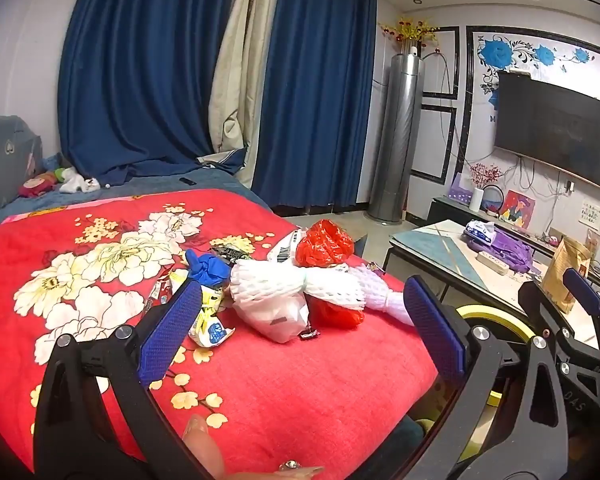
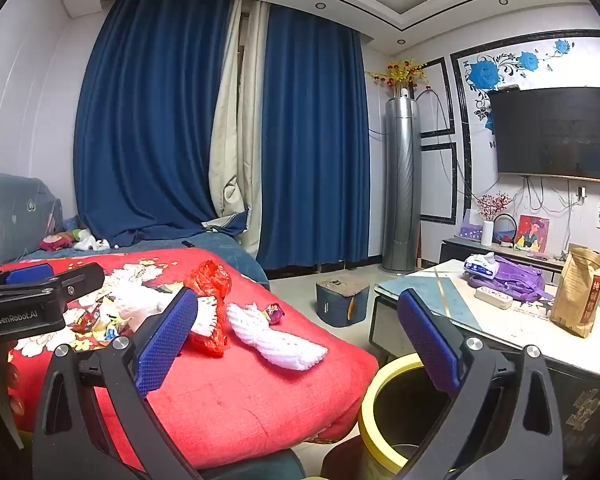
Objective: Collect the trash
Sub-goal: 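Move both tools toward the trash on the red bedspread, then grasp the white foam net with the right tool while the left tool grasps a red snack wrapper, then carry the foam net and red wrapper in both tools over the yellow bin, then open the right tool to drop the foam net while the left tool drops the wrapper into the bin, then move both tools back over the trash on the bedspread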
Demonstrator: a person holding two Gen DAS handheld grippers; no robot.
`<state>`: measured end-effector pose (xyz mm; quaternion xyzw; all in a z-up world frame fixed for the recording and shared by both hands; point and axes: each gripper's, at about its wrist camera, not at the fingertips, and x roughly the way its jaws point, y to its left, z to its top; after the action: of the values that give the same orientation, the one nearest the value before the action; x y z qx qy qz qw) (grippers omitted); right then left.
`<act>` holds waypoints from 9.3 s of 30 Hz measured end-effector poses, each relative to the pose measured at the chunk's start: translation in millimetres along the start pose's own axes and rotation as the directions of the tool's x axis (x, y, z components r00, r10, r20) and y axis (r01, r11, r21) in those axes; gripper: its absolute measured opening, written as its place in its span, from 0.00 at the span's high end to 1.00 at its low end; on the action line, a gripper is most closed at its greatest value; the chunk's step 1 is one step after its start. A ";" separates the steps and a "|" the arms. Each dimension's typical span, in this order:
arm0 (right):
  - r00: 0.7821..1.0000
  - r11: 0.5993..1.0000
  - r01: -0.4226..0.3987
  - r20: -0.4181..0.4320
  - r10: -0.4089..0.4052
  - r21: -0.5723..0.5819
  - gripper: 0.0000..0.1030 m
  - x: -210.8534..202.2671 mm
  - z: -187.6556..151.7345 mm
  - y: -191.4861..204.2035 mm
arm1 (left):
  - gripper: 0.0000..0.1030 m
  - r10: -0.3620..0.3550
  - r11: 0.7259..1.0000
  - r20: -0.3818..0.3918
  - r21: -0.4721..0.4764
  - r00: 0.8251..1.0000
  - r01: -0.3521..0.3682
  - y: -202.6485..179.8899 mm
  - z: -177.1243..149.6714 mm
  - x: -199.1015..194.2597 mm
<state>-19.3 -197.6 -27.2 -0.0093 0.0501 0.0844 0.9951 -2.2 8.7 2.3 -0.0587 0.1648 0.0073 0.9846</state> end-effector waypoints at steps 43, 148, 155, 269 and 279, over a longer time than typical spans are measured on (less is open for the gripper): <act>0.958 0.955 -0.259 -0.167 0.234 -0.144 0.06 47.8 -0.2 40.4 | 0.10 0.096 0.991 -0.018 -0.089 0.995 -0.097 52.1 9.7 9.6; 0.948 0.975 -0.207 -0.266 0.178 -0.085 0.84 90.4 16.0 -31.8 | 0.89 -0.237 0.972 -0.236 -0.057 0.942 0.230 3.2 28.2 79.6; 0.954 0.987 -0.150 -0.268 0.131 -0.051 0.84 86.5 14.6 -59.4 | 0.89 -0.284 0.958 -0.245 -0.031 0.927 0.286 -29.6 27.6 91.2; 0.964 0.992 -0.120 -0.244 0.107 -0.038 0.19 48.4 0.0 -79.2 | 0.10 -0.274 0.961 -0.131 -0.087 0.953 0.264 -64.8 24.3 130.6; 0.950 0.980 -0.188 -0.265 0.165 -0.065 0.16 53.4 1.6 -52.2 | 0.10 -0.189 0.980 -0.097 -0.082 0.977 0.181 -37.0 29.8 120.3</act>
<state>42.1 -240.1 -30.5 -0.0605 0.1762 0.1732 0.9671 122.4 -25.0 -4.6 -0.1099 0.2094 -0.0814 0.9682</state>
